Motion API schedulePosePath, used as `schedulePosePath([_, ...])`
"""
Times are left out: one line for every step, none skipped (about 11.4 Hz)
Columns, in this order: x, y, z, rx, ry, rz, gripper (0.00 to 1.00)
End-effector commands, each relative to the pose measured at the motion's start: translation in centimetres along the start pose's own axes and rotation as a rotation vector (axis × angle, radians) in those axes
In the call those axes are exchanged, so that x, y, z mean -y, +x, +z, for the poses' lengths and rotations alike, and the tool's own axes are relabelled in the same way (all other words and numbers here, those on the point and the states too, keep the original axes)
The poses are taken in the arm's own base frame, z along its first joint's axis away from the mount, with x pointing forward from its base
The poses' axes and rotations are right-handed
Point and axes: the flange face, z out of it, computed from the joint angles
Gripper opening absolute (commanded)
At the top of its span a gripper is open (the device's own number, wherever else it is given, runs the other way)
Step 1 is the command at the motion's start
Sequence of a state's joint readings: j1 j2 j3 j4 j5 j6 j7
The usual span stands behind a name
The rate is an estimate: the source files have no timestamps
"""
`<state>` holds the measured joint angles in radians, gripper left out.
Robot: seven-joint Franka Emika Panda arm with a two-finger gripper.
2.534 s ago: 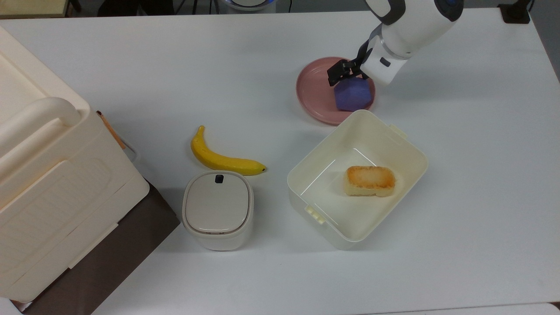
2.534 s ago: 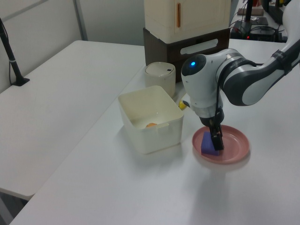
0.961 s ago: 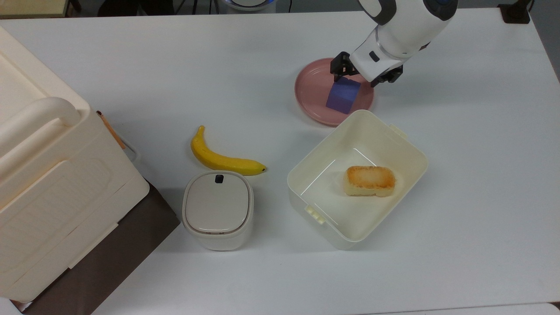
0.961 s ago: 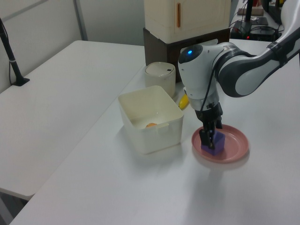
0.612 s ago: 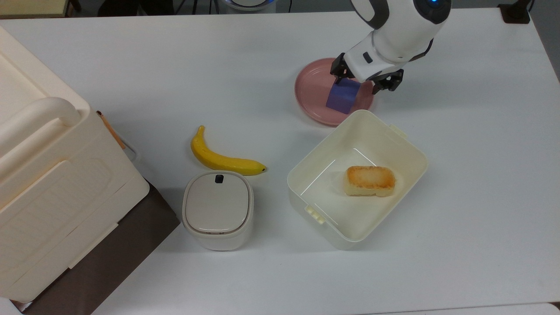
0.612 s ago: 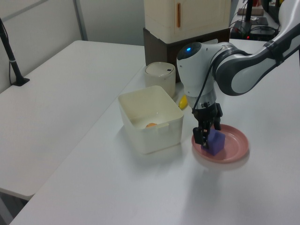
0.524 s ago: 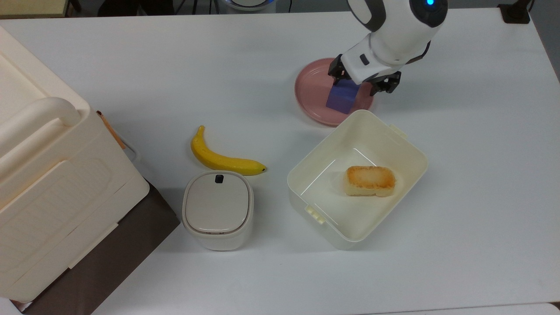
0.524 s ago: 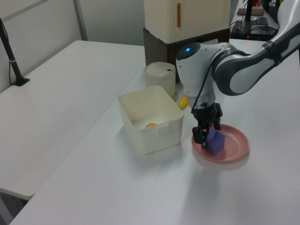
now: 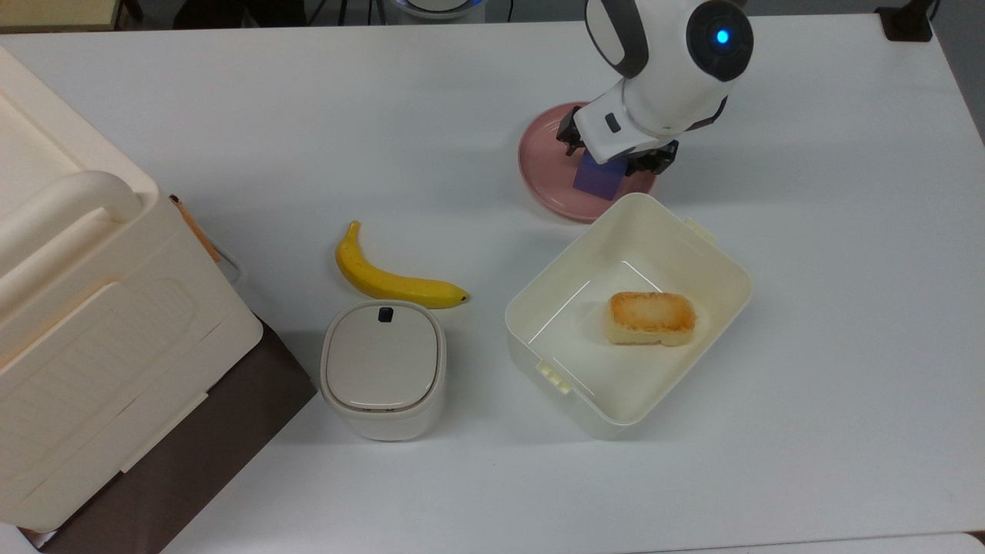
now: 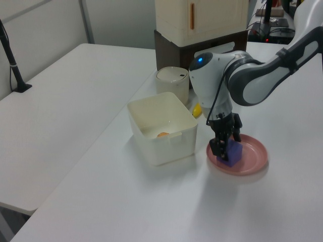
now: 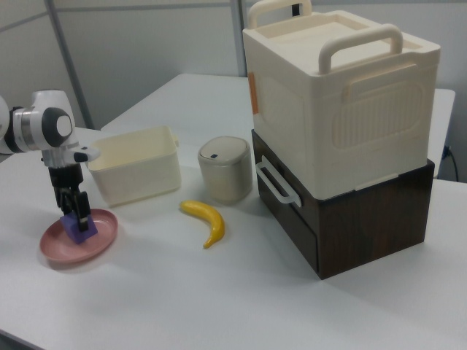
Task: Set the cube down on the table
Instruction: 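Lift the purple cube off the plate and carry it toward the banana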
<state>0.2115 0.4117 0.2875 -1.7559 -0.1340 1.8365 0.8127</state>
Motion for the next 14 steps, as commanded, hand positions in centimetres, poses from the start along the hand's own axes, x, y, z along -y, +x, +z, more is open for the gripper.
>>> schedulePosePath([0.3, -0.3, 1.5, 0.009, -0.004, 0.020, 0.33])
schedulePosePath([0.1, -0.1, 1.1, 0.008, -0.001, 0.024, 0.22])
schedulePosePath([-0.3, 0.1, 0.6, 0.004, 0.003, 0.030, 0.11])
schedulePosePath([-1.3, 0.5, -0.3, -0.004, 0.009, 0.043, 0.00])
schedulePosePath([-2.7, 1.0, -1.6, -0.013, 0.017, 0.065, 0.00])
schedulePosePath([-3.8, 1.4, -3.0, -0.011, 0.015, 0.079, 0.00])
schedulePosePath([-5.3, 2.2, -3.7, 0.002, 0.009, 0.092, 0.00])
schedulePosePath([-6.6, 3.1, -4.0, 0.004, 0.012, 0.118, 0.00])
schedulePosePath([-8.0, 3.9, -4.1, 0.006, 0.018, 0.145, 0.00])
schedulePosePath([-9.7, 5.0, -4.0, 0.008, 0.016, 0.173, 0.00])
schedulePosePath([-11.2, 5.9, -3.8, -0.012, -0.015, 0.188, 0.00])
schedulePosePath([-13.7, 7.3, -3.3, -0.017, -0.033, 0.222, 0.00])
schedulePosePath([-15.2, 8.2, -3.0, -0.023, -0.045, 0.242, 0.00])
schedulePosePath([-16.6, 9.0, -2.9, -0.038, -0.059, 0.261, 0.06])
